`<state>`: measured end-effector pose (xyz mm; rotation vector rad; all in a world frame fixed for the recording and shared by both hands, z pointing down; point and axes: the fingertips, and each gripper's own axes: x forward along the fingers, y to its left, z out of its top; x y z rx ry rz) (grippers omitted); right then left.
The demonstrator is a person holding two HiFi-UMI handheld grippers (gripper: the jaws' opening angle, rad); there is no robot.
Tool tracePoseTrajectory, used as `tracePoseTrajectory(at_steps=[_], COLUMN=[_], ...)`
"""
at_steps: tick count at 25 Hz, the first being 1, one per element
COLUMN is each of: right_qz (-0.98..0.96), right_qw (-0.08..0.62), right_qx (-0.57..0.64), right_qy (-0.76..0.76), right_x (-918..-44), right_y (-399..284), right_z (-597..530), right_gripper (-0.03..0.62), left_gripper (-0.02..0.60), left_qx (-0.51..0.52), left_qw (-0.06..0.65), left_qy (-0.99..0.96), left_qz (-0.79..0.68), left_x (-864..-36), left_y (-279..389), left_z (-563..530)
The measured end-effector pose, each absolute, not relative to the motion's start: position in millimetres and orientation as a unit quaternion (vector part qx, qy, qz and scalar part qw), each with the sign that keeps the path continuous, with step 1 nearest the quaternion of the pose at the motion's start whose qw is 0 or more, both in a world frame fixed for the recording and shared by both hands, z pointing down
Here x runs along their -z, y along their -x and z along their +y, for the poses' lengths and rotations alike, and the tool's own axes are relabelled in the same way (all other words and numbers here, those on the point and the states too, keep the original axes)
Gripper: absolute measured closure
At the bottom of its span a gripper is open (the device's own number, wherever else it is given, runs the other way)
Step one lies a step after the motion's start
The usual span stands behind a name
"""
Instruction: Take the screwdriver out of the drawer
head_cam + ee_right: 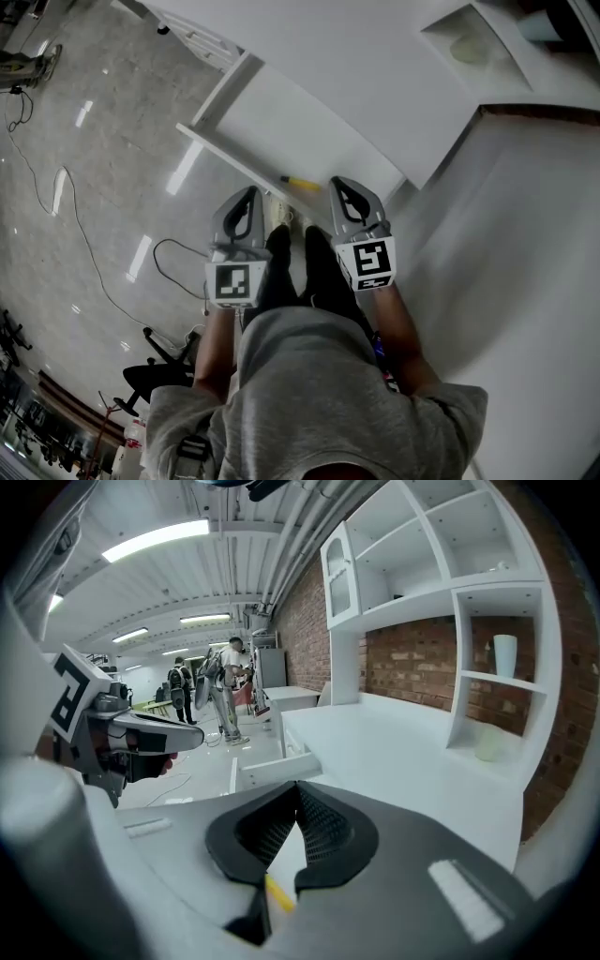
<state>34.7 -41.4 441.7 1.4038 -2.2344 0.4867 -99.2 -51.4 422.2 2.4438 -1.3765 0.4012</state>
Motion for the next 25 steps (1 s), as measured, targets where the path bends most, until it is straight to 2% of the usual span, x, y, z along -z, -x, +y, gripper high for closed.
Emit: tracePoseTrajectory(at_steps=[25], right_qz=[-0.846], right_qw=[0.34], right_qx=[-0.219], right_qy=[-0.347], right_x=[-606.5], right_y=[-9.9], right_z=[-36.4], right_gripper=[0.591], left_gripper=[0.57], left_qx=[-0.165], left_qw=[0.24], left_qy=[-0.798], left_qz=[-0.528], left_x=[-545.7], left_y=[100.6], left_z=[-44.7])
